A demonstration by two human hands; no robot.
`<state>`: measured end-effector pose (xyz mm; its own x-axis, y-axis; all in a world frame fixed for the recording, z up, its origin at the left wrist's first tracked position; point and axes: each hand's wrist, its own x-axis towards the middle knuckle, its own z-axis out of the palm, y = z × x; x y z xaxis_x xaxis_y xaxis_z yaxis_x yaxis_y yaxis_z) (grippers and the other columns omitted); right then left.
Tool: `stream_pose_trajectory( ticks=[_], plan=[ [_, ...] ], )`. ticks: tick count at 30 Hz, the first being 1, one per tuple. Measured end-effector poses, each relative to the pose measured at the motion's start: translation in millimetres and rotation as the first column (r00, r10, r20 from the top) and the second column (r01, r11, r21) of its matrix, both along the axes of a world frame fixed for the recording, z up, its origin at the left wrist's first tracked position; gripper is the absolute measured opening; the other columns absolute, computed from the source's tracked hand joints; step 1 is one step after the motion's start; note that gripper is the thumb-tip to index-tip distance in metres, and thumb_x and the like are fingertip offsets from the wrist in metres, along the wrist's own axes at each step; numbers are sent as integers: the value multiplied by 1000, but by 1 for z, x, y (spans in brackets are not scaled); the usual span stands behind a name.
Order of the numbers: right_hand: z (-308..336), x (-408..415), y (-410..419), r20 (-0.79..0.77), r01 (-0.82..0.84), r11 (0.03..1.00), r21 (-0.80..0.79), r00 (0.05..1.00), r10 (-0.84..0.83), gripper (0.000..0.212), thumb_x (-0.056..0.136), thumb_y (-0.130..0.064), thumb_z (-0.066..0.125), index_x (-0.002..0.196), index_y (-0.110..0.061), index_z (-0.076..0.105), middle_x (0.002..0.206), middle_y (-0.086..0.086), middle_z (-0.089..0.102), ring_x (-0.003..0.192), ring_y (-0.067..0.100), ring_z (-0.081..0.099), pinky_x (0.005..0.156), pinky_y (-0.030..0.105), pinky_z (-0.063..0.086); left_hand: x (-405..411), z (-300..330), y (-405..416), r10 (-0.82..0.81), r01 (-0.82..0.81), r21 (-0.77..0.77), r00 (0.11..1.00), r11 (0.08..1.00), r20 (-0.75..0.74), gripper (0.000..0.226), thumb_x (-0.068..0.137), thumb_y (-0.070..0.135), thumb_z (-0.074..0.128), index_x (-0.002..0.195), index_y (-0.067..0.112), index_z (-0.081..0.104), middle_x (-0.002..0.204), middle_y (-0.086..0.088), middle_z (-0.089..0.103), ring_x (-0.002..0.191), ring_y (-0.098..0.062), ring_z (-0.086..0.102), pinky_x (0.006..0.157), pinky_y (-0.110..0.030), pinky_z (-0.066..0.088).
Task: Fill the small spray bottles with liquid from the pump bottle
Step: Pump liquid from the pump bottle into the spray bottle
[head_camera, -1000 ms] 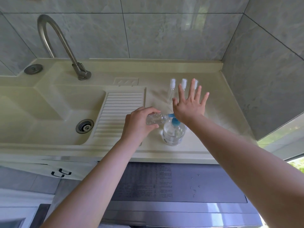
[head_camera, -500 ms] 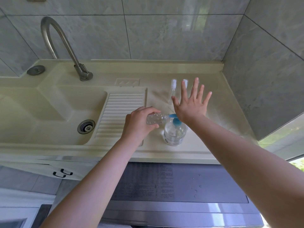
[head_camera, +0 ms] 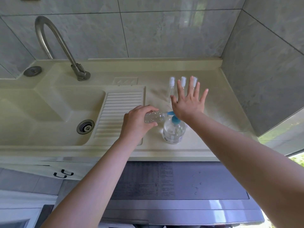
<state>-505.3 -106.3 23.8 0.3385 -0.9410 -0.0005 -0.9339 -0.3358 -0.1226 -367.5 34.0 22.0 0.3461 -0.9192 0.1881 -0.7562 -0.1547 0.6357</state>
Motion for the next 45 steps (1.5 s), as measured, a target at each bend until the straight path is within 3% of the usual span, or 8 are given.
stream_pose_trajectory(
  ticks=[9,20,27,45],
  plan=[
    [3,-1,-3,5,6,999,33,1000,-7,70,99,-65,8,156,-32,-15,160,14,-31,150,38,-17,117,63,-10,-1,3,-2,4,-4,14,1000,1000,-1,48,67,23,87,109,38,70,98,16,63,91,-1,57,89,-28,49],
    [2,-2,-3,40,2,1000,26,999,-3,68,98,-65,6,156,-35,-13,162,12,-28,151,37,-16,118,62,-10,0,1,-2,-2,2,19,1000,1000,-10,51,66,23,88,111,38,69,102,12,66,97,-5,62,93,-34,50],
    [-6,-1,0,-16,-6,1000,-13,1000,6,64,100,-59,5,157,-35,-11,162,11,-28,151,38,-16,118,62,-8,0,-2,-2,-7,7,9,1000,1000,-18,50,66,24,89,109,39,69,99,15,65,96,-2,61,92,-33,51],
    [3,-1,0,10,-42,998,-57,999,42,58,102,-54,10,157,-37,4,167,8,-10,152,38,-13,117,63,-10,-2,1,-1,-6,6,-6,1000,1000,-16,49,67,22,88,109,37,70,97,18,63,93,-1,59,92,-32,50]
  ],
)
